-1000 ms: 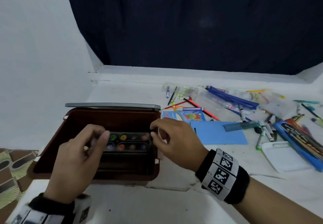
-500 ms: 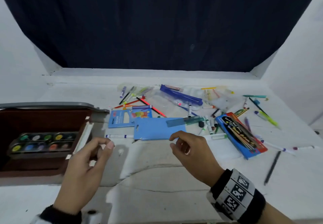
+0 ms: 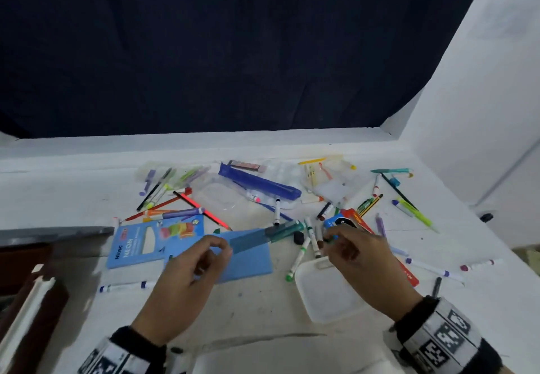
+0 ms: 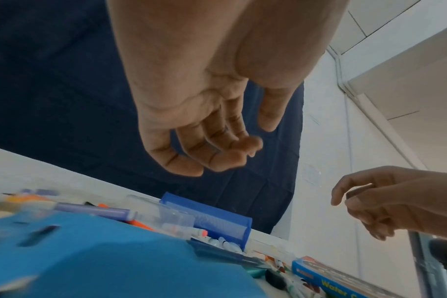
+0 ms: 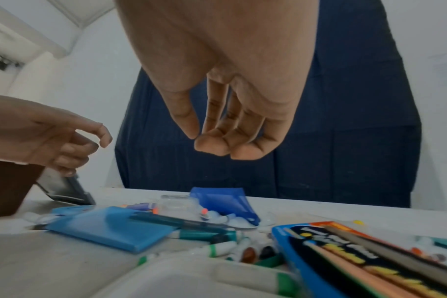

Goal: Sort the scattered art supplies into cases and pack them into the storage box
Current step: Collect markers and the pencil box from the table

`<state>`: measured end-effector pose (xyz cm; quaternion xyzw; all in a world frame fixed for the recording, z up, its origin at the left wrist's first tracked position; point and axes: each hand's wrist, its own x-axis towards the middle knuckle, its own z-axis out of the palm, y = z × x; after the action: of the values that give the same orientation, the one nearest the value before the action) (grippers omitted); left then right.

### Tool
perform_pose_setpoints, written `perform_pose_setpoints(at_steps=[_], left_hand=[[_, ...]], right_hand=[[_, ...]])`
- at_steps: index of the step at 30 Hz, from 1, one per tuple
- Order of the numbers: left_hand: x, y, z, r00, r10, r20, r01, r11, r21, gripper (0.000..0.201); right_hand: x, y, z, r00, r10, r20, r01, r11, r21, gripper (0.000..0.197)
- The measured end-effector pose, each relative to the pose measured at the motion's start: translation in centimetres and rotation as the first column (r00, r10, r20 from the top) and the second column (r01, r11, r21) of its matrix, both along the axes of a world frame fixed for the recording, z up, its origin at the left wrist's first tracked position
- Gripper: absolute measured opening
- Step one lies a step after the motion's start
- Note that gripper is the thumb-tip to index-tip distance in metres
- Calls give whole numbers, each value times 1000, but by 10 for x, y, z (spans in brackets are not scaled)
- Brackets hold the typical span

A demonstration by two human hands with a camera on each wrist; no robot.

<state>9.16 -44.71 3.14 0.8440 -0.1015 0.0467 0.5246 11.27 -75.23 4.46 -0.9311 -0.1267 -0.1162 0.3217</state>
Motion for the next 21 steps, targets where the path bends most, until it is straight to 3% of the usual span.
perform_pose_setpoints(at_steps=[7,9,12,14,17,21], left_hand=[[79,-65,-5,963,-259,-70,262,964,45,18],[99,-89,-6,950,-306,-69,310,949,56,22],[131,-127,-4,938,-343,-55,347,918,191,28],[154,-155,-2,934,-356,-12,344,892,292,30],[185,-194,-5,941,-337,-34,316,837,448,33],[218,-231,-16,946,-302,-114,303,710,636,44]], right_hand=[[40,-62,17,989,-150,-9,149,984,-98,7],[48,-81,14,981,-191,-40,186,976,-112,15],[58,-101,4,970,-134,-200,78,961,-265,51],[64,-108,-4,942,-98,-321,-42,915,-402,64],[72,-116,-16,892,-91,-442,-182,823,-538,74],[81,-129,-22,858,-13,-513,-304,793,-529,75]])
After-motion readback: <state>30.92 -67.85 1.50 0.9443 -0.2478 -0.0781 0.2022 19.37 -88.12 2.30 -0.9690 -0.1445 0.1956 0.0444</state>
